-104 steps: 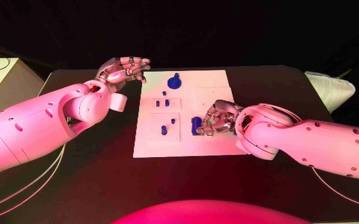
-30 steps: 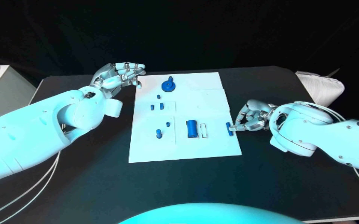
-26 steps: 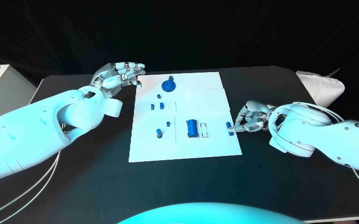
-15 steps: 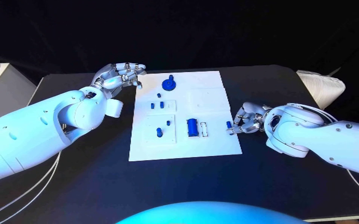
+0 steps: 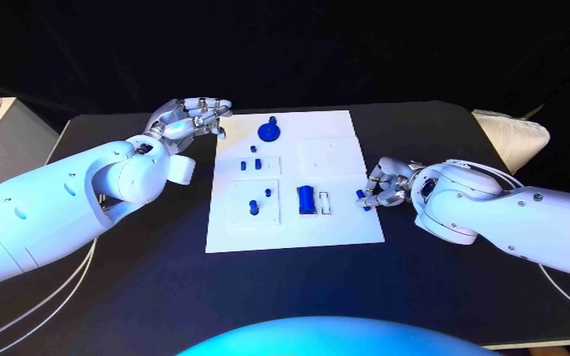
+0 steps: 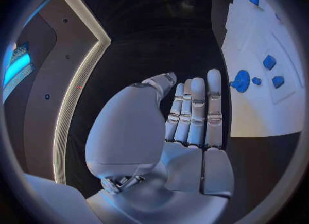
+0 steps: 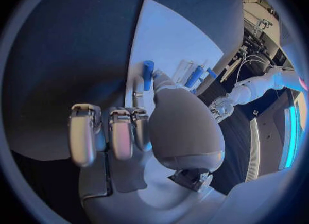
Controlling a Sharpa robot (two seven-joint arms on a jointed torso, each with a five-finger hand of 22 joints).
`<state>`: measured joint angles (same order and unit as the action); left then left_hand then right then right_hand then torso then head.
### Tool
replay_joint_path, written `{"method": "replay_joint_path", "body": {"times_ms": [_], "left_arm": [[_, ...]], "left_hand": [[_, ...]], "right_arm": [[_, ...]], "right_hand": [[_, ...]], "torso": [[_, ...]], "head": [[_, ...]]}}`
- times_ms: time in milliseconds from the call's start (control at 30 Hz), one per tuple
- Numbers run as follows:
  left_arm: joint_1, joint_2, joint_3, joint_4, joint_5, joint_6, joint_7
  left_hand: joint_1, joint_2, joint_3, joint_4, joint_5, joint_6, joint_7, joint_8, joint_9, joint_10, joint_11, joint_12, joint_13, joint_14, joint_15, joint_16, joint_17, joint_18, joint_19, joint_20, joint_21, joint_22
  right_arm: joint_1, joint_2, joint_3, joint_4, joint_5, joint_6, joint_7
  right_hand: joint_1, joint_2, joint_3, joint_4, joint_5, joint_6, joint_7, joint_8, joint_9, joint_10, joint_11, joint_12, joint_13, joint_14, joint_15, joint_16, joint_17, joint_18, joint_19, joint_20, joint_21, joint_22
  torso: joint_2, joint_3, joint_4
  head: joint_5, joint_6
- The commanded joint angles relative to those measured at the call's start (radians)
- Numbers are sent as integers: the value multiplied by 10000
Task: Assemble the parts on the task board
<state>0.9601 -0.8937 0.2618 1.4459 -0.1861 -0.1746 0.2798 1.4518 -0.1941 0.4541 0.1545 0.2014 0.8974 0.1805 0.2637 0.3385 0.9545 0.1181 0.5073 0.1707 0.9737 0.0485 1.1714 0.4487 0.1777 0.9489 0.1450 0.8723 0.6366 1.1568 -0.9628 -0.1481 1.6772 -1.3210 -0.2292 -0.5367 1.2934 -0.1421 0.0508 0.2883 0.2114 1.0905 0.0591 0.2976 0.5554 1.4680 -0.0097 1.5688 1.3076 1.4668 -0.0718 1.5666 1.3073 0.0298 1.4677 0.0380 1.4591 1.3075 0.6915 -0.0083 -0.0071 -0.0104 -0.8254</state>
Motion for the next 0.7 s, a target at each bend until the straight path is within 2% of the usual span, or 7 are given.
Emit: {"method": "replay_joint_path", "body": {"times_ms": [33, 100, 267, 333, 500, 600, 700], "left_arm": [[-2, -1, 5, 31, 32, 149, 58], [-2, -5, 5, 32, 32, 148, 57], [-2, -7, 5, 34, 32, 147, 56], [-2, -8, 5, 34, 32, 147, 55], [-3, -9, 5, 27, 32, 148, 53], [-3, -9, 5, 23, 32, 149, 53], [-3, -10, 5, 19, 55, 156, 40]], "left_hand": [[46, 33, -39, 26, 29, 29, 39, 25, -13, 63, -4, -44, -12, 95, 9, -41, 15, 60, 62, -13, -58, 7], [46, 33, -39, 26, 29, 29, 39, 25, -13, 63, -4, -44, -12, 95, 9, -41, 15, 60, 62, -13, -58, 7], [46, 33, -39, 26, 29, 29, 39, 25, -13, 63, -4, -44, -12, 95, 9, -41, 15, 60, 62, -13, -58, 7], [46, 33, -39, 26, 29, 29, 39, 25, -13, 63, -4, -44, -12, 95, 9, -41, 15, 60, 62, -13, -58, 7], [46, 33, -39, 26, 29, 29, 39, 25, -13, 63, -4, -44, -12, 95, 9, -41, 15, 60, 62, -13, -58, 7], [46, 33, -39, 26, 29, 29, 39, 25, -13, 63, -4, -44, -12, 95, 9, -41, 15, 60, 62, -13, -58, 7], [46, 33, -39, 26, 29, 29, 39, 25, -13, 63, -4, -44, -12, 95, 9, -41, 15, 60, 62, -13, -58, 7]], "right_arm": [[-90, 69, -53, -96, -536, 47, -115], [-107, 108, -56, -120, -585, 61, -123], [-138, 169, -60, -137, -650, 130, -149], [-151, 183, -62, -118, -666, 163, -161], [-184, 170, -65, 10, -568, 29, -171], [-192, 115, -65, 163, -261, -271, -160], [-189, 38, -64, 362, 148, -571, -148]], "right_hand": [[234, -8, 130, -11, 64, -109, 38, -167, -12, 1012, -25, -16, 2613, 1040, -33, 42, 2635, -57, 718, -69, -58, 2150], [629, -38, 395, -24, -63, -144, 54, -235, -27, 1009, -12, -24, 2609, 1040, -23, 42, 2635, -57, 718, -59, -64, 2152], [1582, -90, 1327, -181, 297, -98, 48, -370, -101, 1005, -18, -34, 2604, 1040, -34, 42, 2635, -53, 716, -70, -87, 2155], [1833, -291, 1973, -239, 565, -2, 64, -428, -148, 1006, -10, -31, 2606, 1040, -21, 42, 2635, -56, 721, -70, -80, 2166], [1742, -553, 2726, -286, 1174, 62, 70, -454, -135, 1006, -8, -32, 2606, 1040, -20, 42, 2635, -58, 726, -59, -81, 2179], [1124, -728, 2952, -32, 1662, 24, 82, -471, -100, 1020, 4, 1, 2623, 1040, -6, 42, 2635, -62, 733, -48, -67, 2192], [994, -761, 2981, -13, 1664, 28, 79, -468, -89, 1024, 3, 11, 2628, 1040, -8, 42, 2635, -67, 741, -49, -39, 2204]], "torso": [[-4, 4, -14], [-7, 4, -17], [-15, 1, -26], [-18, 1, -25], [-16, 2, -23], [-13, 2, -15], [-13, 2, -9]], "head": [[38, 8], [39, 1], [44, -4], [47, 0], [37, 28], [36, 46], [44, 67]]}}
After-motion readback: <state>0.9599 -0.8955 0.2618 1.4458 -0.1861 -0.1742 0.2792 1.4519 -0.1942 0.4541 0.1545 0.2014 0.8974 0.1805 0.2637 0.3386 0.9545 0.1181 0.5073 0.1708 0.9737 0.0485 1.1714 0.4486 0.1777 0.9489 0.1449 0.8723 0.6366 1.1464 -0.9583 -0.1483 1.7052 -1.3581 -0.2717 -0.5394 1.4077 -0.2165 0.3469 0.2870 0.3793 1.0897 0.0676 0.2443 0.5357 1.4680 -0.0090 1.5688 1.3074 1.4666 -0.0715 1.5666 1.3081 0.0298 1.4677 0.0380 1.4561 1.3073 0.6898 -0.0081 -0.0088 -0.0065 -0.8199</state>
